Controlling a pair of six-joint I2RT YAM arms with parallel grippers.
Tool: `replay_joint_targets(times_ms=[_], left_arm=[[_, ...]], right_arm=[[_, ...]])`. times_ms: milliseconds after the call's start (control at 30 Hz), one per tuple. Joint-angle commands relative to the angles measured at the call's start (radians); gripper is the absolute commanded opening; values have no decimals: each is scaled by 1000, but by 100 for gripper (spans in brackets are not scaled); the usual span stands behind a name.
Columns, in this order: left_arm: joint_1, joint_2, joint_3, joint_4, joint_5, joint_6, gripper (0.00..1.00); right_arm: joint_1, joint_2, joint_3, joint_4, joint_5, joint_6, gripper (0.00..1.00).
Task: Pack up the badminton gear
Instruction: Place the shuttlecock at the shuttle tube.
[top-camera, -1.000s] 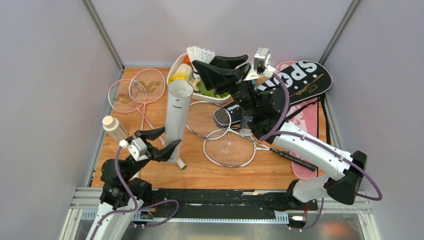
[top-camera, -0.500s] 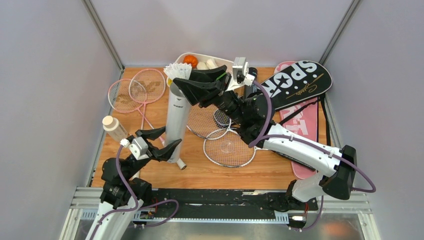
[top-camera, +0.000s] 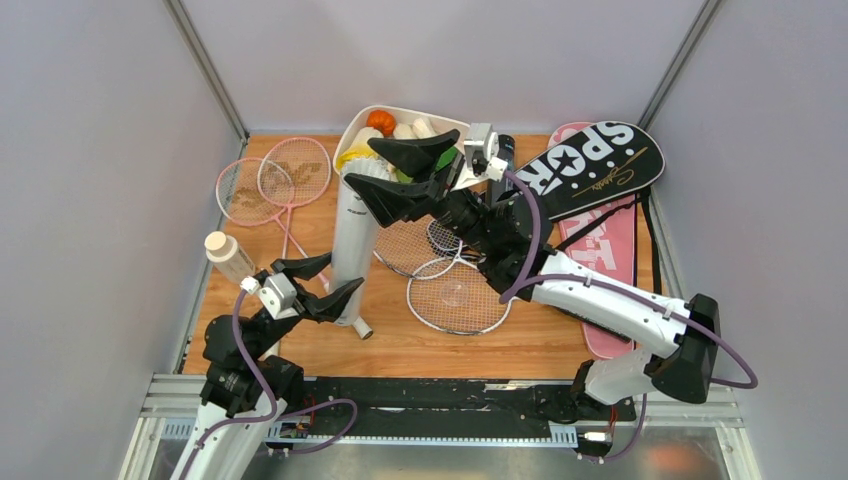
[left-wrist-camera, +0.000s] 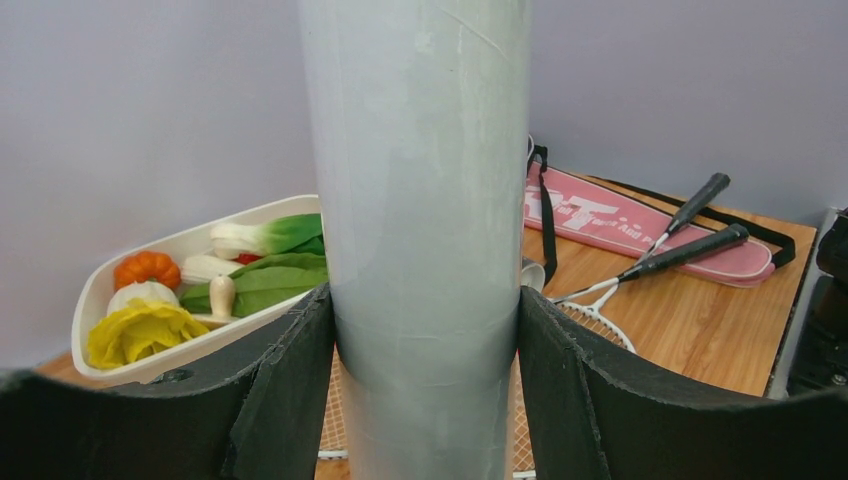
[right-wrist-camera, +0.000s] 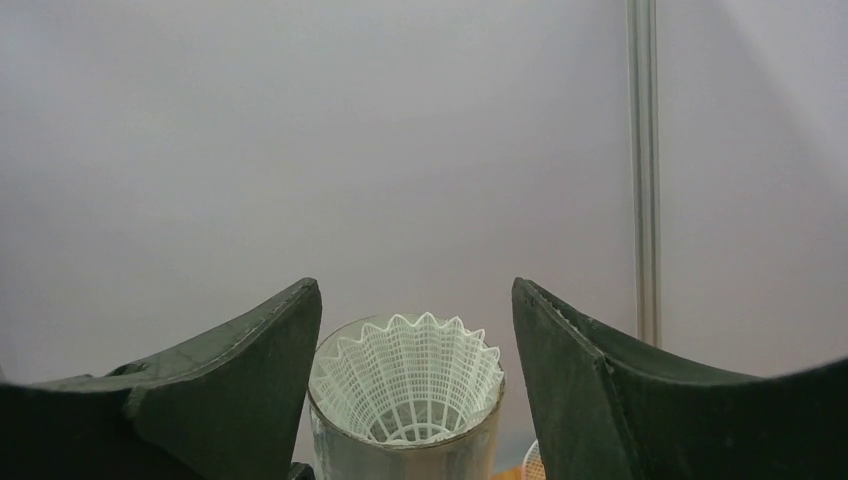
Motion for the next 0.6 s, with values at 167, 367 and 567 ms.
replay_joint_targets(times_ms=[167,367,567], left_arm=[[0,4,60,-32,-11,180,0],[1,31,112,-198,19,393,0],[0,39,146,-307,62,623,0]], right_arm=[[6,-92,77,-235,-29,-39,84],[4,-149,163,-523,17,-25,87],[3,-249,162,-794,113,-22,84]])
